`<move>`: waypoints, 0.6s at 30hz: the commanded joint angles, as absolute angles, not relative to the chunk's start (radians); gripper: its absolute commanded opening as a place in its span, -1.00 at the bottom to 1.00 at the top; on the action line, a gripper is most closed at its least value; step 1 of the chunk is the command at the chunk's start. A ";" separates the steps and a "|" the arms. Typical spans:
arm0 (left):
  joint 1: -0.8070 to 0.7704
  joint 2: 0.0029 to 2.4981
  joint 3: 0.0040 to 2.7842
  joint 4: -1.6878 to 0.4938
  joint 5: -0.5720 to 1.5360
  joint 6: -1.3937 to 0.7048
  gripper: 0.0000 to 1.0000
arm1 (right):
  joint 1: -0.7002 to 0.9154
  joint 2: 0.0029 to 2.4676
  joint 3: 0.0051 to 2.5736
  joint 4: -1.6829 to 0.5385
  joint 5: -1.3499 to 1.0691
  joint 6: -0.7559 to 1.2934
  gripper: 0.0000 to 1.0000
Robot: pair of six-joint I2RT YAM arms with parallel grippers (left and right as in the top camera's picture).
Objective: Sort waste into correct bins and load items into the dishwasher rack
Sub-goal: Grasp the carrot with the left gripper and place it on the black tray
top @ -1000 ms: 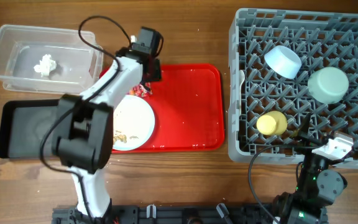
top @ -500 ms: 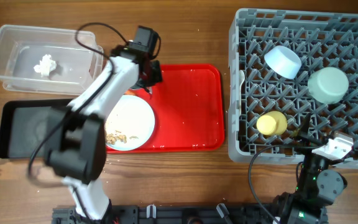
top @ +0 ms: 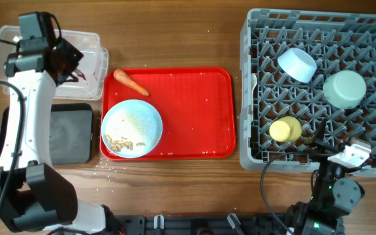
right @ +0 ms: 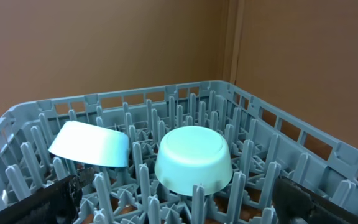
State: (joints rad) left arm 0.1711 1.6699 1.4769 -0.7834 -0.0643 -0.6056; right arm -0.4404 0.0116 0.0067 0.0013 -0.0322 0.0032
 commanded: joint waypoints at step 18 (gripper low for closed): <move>0.027 1.819 1.486 -0.796 0.046 -0.554 0.33 | -0.445 0.004 0.005 0.006 -0.022 0.019 0.99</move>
